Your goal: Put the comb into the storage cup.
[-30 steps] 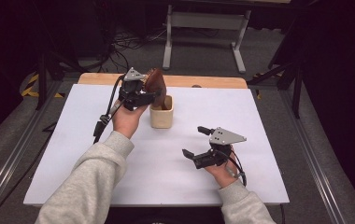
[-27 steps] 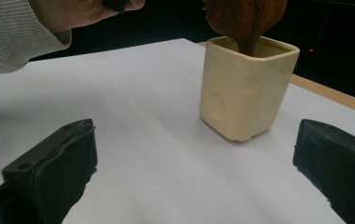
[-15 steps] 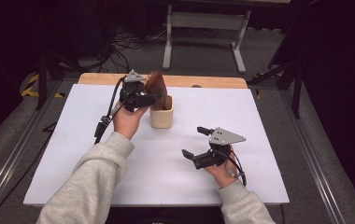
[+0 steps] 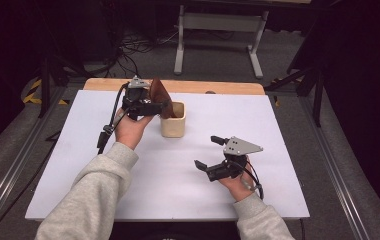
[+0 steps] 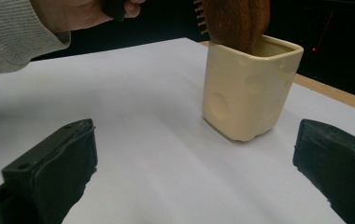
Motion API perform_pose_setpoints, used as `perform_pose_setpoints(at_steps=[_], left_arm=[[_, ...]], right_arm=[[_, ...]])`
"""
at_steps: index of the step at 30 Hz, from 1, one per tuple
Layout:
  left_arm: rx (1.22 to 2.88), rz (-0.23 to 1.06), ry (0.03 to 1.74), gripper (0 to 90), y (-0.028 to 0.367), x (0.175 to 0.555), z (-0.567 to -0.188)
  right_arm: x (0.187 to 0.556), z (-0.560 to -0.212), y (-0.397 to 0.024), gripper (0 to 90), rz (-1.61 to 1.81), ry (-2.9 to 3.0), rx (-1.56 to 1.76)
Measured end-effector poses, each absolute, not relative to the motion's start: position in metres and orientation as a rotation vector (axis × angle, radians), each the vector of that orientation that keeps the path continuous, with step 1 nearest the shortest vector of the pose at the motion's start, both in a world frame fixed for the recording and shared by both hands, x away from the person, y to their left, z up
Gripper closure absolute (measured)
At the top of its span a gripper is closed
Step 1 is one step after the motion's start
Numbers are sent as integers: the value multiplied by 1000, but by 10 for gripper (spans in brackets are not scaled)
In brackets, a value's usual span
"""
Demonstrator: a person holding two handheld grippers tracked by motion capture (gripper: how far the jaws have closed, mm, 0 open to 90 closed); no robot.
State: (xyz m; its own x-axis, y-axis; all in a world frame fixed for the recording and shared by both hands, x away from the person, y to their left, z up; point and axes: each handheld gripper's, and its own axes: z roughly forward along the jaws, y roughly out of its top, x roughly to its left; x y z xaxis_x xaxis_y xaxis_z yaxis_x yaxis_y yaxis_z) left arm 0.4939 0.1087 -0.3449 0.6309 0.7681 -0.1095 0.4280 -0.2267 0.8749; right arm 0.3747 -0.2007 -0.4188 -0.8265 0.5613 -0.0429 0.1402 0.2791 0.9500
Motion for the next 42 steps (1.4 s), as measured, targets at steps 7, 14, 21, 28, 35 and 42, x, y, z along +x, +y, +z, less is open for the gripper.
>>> perform_pose_setpoints(at_steps=[7,14,21,28,35,42], left_arm=[[1886,494,869,6,113,484,-339],[1873,526,845,2,130,465,-329],[1855,529,770,1,155,439,-326],[1828,521,696,1,175,414,-329],[1801,489,670,1,194,394,-342],[1759,454,666,1,214,380,-364]], right_arm=[[375,-418,-202,5,1570,2177,633],[374,-414,-205,5,1575,2163,632],[372,-407,-212,5,1557,2164,644],[370,-403,-218,5,1552,2149,642],[368,-401,-227,5,1549,2148,641],[365,-402,-234,5,1545,2152,645]])
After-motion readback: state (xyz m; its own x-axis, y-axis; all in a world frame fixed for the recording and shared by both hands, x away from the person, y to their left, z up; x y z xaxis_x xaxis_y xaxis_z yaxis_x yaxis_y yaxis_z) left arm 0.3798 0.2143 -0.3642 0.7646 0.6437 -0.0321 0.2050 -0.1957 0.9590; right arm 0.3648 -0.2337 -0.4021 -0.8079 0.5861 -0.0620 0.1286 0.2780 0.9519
